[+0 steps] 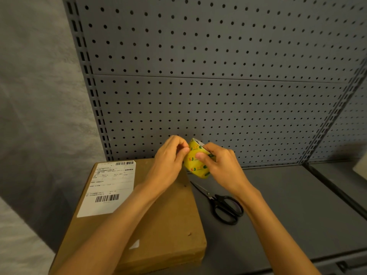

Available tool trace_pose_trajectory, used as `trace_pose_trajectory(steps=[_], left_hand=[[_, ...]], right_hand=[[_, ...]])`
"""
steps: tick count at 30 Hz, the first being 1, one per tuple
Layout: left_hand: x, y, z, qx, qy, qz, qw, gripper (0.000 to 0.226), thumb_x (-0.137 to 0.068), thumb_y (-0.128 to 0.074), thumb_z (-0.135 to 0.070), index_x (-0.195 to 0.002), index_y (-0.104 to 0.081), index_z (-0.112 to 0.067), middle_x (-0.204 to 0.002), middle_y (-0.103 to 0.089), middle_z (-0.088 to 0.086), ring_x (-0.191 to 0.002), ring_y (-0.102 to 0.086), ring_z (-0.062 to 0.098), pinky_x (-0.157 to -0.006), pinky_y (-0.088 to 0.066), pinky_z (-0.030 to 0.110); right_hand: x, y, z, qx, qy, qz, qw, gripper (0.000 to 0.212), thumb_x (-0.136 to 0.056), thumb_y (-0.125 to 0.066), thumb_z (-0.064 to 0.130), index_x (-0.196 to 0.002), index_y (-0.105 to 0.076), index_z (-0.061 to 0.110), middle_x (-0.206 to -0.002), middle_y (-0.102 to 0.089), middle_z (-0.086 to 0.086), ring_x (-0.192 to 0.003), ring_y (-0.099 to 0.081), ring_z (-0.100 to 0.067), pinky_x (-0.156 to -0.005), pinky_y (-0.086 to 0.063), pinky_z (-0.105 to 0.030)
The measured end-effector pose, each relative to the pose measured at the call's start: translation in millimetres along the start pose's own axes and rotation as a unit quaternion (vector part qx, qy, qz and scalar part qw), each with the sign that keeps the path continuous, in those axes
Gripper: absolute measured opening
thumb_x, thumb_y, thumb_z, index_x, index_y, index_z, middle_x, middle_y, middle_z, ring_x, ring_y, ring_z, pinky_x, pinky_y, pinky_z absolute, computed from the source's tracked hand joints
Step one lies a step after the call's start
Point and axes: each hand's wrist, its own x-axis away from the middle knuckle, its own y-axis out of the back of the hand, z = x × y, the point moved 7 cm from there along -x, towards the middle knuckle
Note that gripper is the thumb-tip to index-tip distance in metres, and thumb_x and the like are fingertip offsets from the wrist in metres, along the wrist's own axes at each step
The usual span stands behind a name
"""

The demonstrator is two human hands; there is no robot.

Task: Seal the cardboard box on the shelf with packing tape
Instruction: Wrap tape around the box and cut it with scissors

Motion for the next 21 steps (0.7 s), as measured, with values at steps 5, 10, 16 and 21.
trace_pose_trajectory(steps=[5,10,16,21], left_hand=[[2,2,-1,-0.029,-0.007,-0.001,1.0,0.011,-0.097,-0.047,-0.012,-0.086,-0.049,-0.015,-0.082,-0.047,-0.012,-0.074,-0.046,0.003,-0.061,-0.035,0.015],[3,-2,3,0.004,0.025,0.023,0.999,0.013,-0.098,-0.045,-0.012,-0.086,-0.047,-0.014,-0.078,-0.048,-0.01,-0.068,-0.044,0.002,-0.059,-0.036,0.016],[8,-11,1,0.087,0.082,0.049,0.992,0.015,-0.098,-0.045,-0.01,-0.084,-0.05,-0.013,-0.072,-0.049,-0.008,-0.062,-0.041,0.002,-0.057,-0.035,0.017],[4,-5,9,0.106,0.131,0.06,0.984,0.022,-0.097,-0.047,-0.012,-0.078,-0.05,-0.023,-0.071,-0.051,-0.006,-0.067,-0.046,0.012,-0.065,-0.04,0.029]], right_hand=[[-1,-4,2,0.032,0.007,0.007,0.999,0.01,-0.094,-0.055,0.03,-0.087,-0.052,0.024,-0.063,-0.051,0.01,-0.055,-0.046,-0.006,-0.049,-0.033,-0.016],[-4,-3,1,0.053,0.01,0.006,0.998,0.01,-0.094,-0.055,0.03,-0.091,-0.056,0.02,-0.062,-0.048,0.011,-0.053,-0.045,-0.005,-0.047,-0.031,-0.015],[-10,2,4,0.15,0.024,-0.012,0.988,0.023,-0.095,-0.053,0.032,-0.107,-0.058,0.013,-0.078,-0.054,-0.002,-0.068,-0.049,-0.021,-0.057,-0.031,-0.029],[-10,6,-4,0.115,0.005,0.004,0.993,0.024,-0.09,-0.058,0.039,-0.102,-0.063,0.018,-0.081,-0.063,-0.005,-0.072,-0.056,-0.022,-0.059,-0.043,-0.032]])
